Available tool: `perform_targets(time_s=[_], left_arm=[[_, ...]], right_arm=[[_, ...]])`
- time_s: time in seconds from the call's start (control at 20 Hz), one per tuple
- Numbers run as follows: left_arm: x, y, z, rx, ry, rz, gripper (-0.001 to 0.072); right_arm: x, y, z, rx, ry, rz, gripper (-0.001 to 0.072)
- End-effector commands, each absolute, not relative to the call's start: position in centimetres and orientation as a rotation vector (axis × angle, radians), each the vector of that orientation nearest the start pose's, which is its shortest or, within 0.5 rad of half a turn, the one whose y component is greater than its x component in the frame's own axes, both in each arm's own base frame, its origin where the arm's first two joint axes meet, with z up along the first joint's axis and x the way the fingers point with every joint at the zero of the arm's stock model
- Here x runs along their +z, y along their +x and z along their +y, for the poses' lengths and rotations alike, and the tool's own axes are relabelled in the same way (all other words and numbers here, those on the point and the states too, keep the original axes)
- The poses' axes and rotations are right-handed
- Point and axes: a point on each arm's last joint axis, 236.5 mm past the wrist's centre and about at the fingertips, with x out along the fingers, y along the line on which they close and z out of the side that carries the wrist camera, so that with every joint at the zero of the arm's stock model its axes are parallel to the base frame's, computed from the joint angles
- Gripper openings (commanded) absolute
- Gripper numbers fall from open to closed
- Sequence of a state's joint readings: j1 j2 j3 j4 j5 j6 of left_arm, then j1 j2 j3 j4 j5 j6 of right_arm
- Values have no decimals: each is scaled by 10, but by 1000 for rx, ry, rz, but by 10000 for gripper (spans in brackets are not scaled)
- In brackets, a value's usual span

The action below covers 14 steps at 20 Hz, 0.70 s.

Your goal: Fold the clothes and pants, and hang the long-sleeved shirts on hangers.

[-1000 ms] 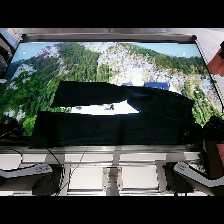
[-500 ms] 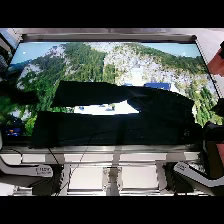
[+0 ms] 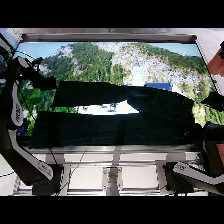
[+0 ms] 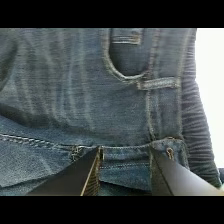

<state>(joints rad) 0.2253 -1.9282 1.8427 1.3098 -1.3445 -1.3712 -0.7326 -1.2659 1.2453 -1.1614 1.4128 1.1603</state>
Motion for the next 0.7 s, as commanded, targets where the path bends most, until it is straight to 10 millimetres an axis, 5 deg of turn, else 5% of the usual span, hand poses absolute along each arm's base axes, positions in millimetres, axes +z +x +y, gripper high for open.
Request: perform_targets(time_s=[0.0, 0.3, 0.4, 0.45, 0.5, 0.65], left_arm=[[-73, 509, 55, -117, -242, 1407, 379], [-83, 510, 42, -185, -235, 1415, 368], [-85, 510, 39, -213, -212, 1414, 284], [-89, 509, 36, -221, -208, 1423, 110], [-91, 509, 35, -224, -206, 1428, 26], [-84, 516, 58, -116, -211, 1395, 25]], right_arm=[[42, 328, -149, -19, 456, 1223, 339], [43, 339, -136, 13, 433, 1212, 338], [44, 342, -134, 18, 441, 1202, 338], [43, 344, -133, 23, 449, 1199, 338], [41, 346, -132, 32, 462, 1200, 338], [27, 354, -127, 51, 490, 1216, 328]])
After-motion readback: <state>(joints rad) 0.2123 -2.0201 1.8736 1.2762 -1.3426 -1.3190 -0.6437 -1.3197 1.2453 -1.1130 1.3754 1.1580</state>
